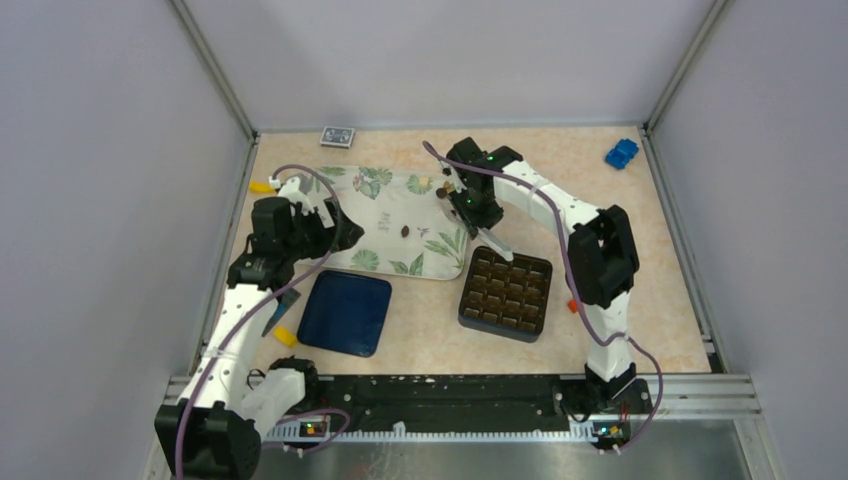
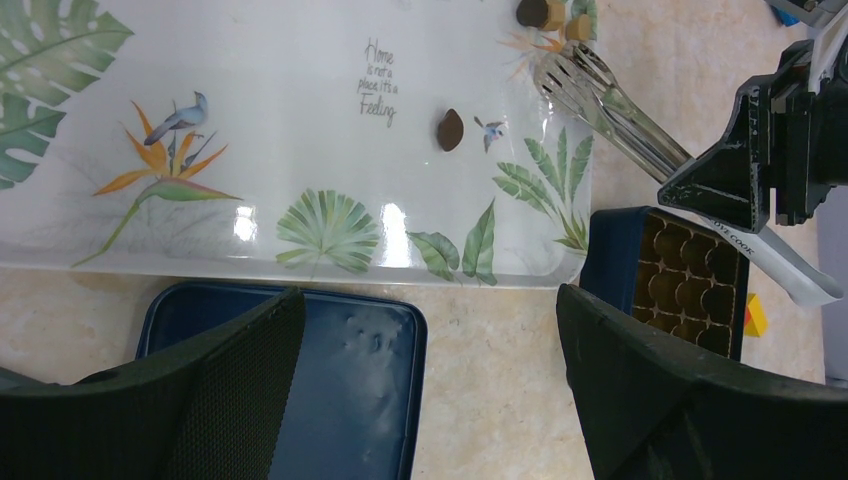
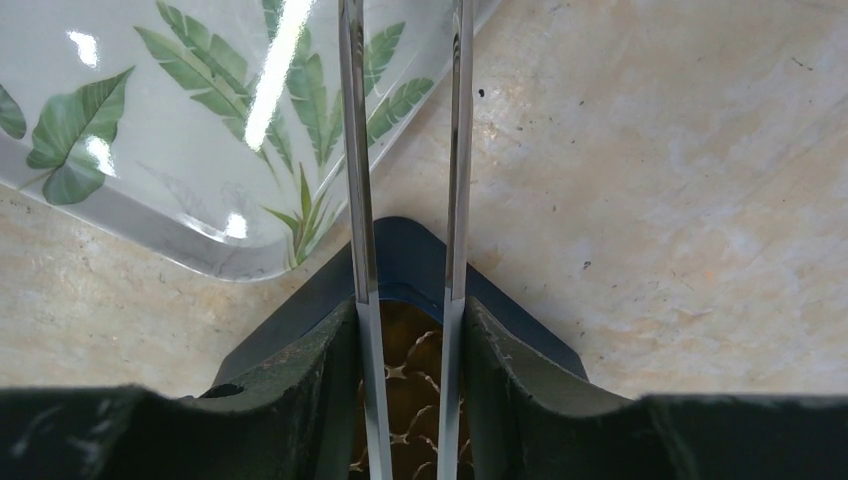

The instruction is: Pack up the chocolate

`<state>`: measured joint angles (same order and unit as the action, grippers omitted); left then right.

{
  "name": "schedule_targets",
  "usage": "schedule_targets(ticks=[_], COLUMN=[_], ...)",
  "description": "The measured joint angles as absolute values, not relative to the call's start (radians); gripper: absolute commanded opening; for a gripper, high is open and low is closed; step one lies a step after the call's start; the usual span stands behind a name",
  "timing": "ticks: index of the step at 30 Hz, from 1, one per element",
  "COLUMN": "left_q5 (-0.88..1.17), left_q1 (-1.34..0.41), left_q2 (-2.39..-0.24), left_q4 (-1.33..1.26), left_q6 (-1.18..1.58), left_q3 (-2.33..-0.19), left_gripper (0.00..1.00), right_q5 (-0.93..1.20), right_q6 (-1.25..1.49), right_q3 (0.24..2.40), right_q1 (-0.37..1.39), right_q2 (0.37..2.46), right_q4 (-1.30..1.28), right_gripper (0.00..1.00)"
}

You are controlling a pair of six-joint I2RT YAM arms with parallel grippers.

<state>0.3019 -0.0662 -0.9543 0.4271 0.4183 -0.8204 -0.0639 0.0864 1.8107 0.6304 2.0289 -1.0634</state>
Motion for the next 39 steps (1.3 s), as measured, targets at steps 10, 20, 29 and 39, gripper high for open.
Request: schedule_targets(ticks=[10,20,29,39], left_q5=[0.302,0.301,0.302,0.304], left_q1=[-0.066,-0.066,-0.066,-0.066], left_q2=[-0.923,-0.912,-0.912,-0.919], left_q4=[0.43,0.435,0.435,0.431], left_q6=[0.418,0.418,0.417,0.417], left_q3=[-0.809,-0.809,-0.809,-0.809], left_gripper=[0.99,0.99,0.99,0.99], right_q5=[-0.086,-0.08,-0.074,-0.043], right_q6=[0.103,0.118,0.154,0.274], right_q3=[1.806,1.797,1.679,1.399], right_q1=[0.64,0.653,0.654,0.654], right_q2=[2.02,1.949,1.724,1.387], right_q4=[-1.063,-1.052,-1.042,-1.113], right_gripper=[0.19,0.17,0.17,0.17])
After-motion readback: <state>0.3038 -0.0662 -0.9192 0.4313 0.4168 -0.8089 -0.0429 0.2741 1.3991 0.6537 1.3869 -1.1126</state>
